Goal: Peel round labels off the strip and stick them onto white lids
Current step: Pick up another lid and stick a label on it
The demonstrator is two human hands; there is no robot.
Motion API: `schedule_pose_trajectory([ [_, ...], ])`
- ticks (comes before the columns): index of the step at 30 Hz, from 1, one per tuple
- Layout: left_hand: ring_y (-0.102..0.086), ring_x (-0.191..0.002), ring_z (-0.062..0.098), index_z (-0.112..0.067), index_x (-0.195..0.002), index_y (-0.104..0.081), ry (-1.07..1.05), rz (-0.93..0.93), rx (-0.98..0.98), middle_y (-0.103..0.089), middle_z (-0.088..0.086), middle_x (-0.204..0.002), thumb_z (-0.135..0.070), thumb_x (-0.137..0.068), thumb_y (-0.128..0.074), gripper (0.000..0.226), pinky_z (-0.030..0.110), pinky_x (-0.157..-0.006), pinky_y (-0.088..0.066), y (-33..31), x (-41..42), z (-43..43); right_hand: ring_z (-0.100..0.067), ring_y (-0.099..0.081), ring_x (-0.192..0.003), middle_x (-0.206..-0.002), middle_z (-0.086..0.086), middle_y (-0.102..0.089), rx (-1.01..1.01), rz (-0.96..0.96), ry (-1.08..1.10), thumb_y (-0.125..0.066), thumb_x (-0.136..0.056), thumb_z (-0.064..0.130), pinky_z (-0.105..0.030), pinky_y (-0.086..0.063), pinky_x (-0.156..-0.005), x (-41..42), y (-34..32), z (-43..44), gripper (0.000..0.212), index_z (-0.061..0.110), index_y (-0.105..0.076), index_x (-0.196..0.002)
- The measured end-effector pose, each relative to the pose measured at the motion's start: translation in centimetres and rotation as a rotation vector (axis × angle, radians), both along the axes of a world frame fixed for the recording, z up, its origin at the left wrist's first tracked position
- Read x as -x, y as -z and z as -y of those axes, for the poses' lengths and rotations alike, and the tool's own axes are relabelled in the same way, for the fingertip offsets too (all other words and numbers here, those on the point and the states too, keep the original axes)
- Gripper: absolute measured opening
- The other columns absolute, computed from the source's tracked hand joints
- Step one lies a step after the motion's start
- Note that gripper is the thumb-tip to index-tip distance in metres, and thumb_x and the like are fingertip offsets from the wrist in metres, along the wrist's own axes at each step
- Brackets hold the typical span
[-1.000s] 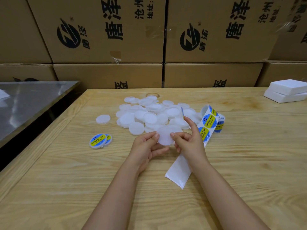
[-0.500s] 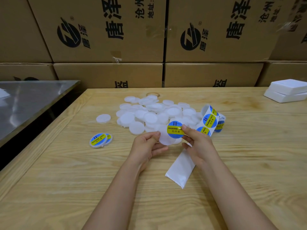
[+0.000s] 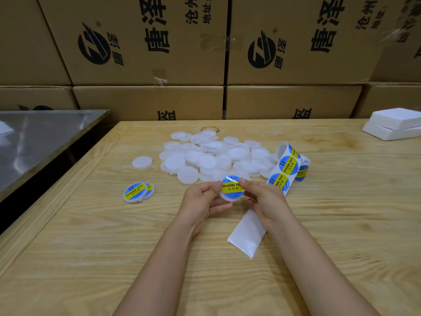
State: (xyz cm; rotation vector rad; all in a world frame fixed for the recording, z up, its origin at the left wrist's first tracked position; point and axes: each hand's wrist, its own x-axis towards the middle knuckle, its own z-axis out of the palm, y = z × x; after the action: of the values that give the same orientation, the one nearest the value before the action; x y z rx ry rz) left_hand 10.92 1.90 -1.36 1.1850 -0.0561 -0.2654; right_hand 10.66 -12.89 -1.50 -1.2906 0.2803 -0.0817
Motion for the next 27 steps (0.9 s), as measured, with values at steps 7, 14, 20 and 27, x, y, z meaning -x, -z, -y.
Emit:
schedule_pose_trajectory([
  [7, -0.072, -0.076, 0.022, 0.0, -0.096, -0.066, -0.003, 0.0, -0.007, -0.073, 0.014, -0.085, -0.014, -0.093, -0.054, 0.019, 0.028, -0.063, -0.059, 0.1, 0.1, 0.0, -0.008, -0.045, -0.059, -0.05, 0.01, -0.055, 0.074, 0.027, 0.071, -0.075, -0.076, 0.016, -0.021, -0.035, -0.061, 0.1, 0.0, -0.4, 0.019, 0.014, -0.068, -0.058],
  [14, -0.072, -0.079, 0.024, 0.002, -0.098, -0.066, -0.017, -0.006, -0.03, -0.072, 0.018, -0.089, -0.016, -0.092, -0.056, 0.021, 0.027, -0.062, -0.058, 0.2, -0.1, 0.0, 0.005, -0.051, -0.049, -0.053, 0.012, -0.061, 0.198, 0.138, 0.093, -0.074, -0.078, 0.015, -0.006, -0.038, -0.05, 0.5, 0.0, -0.8, 0.016, 0.012, -0.067, -0.064],
  [20, -0.071, -0.071, 0.022, 0.003, -0.092, -0.067, -0.043, -0.026, -0.004, -0.073, 0.015, -0.08, -0.014, -0.092, -0.057, 0.019, 0.025, -0.058, -0.056, 0.1, -0.1, 0.0, -0.005, -0.055, -0.066, -0.068, 0.009, -0.065, 0.498, 0.256, 0.214, -0.073, -0.079, 0.019, -0.011, -0.041, -0.059, 1.1, 0.5, -1.6, 0.01, 0.021, -0.068, -0.071],
  [27, -0.071, -0.068, 0.021, 0.002, -0.089, -0.066, -0.035, -0.029, 0.028, -0.073, 0.014, -0.078, -0.012, -0.092, -0.056, 0.017, 0.025, -0.057, -0.057, 0.1, 0.0, 0.2, 0.006, -0.062, -0.076, -0.087, 0.01, -0.07, 0.473, 0.275, 0.236, -0.07, -0.083, 0.019, -0.003, -0.042, -0.068, 1.5, 0.6, -2.0, 0.038, 0.03, -0.061, -0.118],
])
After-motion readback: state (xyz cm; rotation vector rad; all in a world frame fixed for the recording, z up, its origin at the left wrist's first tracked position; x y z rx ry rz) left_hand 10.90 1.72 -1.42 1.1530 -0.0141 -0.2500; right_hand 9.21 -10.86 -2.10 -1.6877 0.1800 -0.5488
